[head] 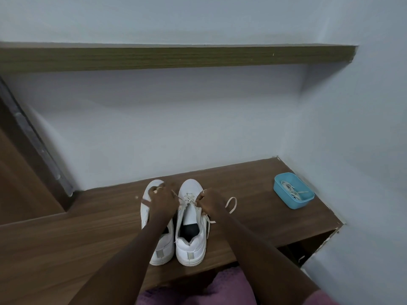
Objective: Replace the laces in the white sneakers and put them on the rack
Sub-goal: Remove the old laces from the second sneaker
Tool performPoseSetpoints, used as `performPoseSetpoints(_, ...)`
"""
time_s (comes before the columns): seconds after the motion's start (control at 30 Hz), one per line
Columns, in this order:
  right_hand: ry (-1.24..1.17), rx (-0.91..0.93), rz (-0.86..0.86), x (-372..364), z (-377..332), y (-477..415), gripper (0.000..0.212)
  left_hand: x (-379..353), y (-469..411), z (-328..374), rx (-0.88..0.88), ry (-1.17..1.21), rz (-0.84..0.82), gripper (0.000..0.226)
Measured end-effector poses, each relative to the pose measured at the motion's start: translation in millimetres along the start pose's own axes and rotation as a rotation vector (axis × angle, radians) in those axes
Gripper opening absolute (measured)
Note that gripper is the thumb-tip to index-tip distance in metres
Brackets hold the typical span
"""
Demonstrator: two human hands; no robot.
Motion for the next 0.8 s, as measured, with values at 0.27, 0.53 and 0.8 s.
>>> performPoseSetpoints(0.27, 0.033, 0.026, -0.006, 0.6, -2.2, 2.3, 0.020, 6.5, 15.3, 34.7, -0.299, -0.441, -0.174, 0.027)
performPoseSetpoints(0.53, 0.047, 0.030, 0.002, -0.6, 0.0, -0.6, 0.019, 10.2, 4.7, 10.3, 0.044, -0.038, -0.134, 0.016)
performPoseSetpoints(0.8, 0.037, 0.027, 0.003, -3.3, 2.5, -3.4, 0.017, 22.7, 5.3, 1.1, 0.478, 0.177, -0.120, 0.021)
Point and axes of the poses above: each hand's wrist, its own y-axis away from the middle knuckle, its own x-axis out of the back of the hand, z = x × y, the point moved 1 cm from there along -y, towards the middle knuckle, and after that the axes turned 12 degrees about -y, right-handed, at the moved point
